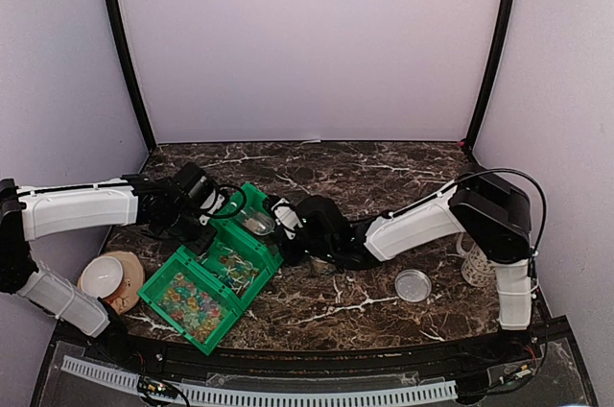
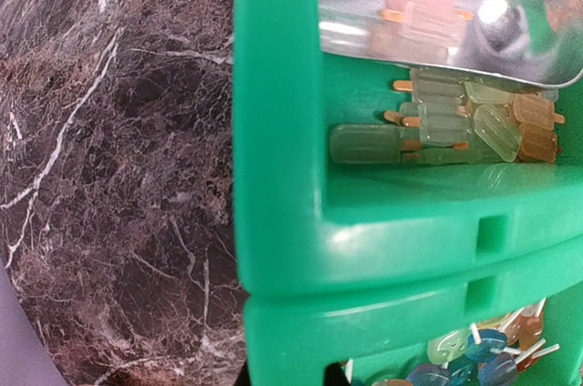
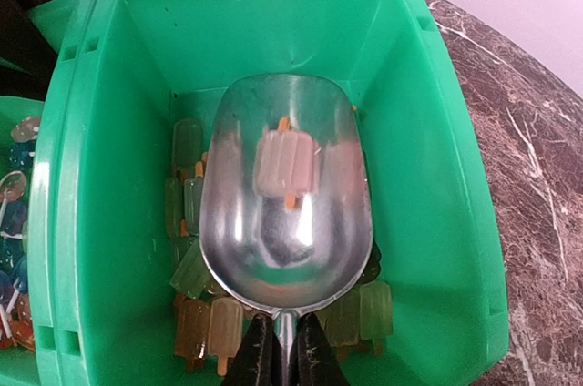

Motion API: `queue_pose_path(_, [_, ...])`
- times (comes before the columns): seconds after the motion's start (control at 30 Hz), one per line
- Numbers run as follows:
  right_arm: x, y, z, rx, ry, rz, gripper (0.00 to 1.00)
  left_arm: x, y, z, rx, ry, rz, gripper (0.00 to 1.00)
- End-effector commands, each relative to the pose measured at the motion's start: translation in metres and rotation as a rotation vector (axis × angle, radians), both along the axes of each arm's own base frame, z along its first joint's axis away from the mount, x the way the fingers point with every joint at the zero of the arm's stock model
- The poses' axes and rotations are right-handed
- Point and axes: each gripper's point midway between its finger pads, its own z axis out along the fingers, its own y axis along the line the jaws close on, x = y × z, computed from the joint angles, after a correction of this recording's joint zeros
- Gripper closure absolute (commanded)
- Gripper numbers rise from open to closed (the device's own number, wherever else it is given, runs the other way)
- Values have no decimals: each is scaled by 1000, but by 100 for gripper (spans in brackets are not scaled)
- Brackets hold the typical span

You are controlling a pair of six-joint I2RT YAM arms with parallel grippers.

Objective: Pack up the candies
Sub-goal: Scoop the fake candies from the plate.

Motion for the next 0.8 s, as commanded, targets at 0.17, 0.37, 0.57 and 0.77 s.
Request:
queue_pose_path(0.17, [5, -21, 15, 98, -38, -60, 100, 21, -22, 40, -113, -155, -19, 100])
queue_pose_path(0.37, [2, -29, 25, 132, -67, -66, 100, 22, -19, 37, -97, -152, -10, 100])
queue_pose_path(0.57, [0, -31, 34, 149, -93, -52, 100, 22, -17, 35, -82, -147, -3, 100])
queue_pose_path(0.77, [2, -28, 39, 0, -101, -36, 100, 24, -12, 35, -52, -159, 2, 100])
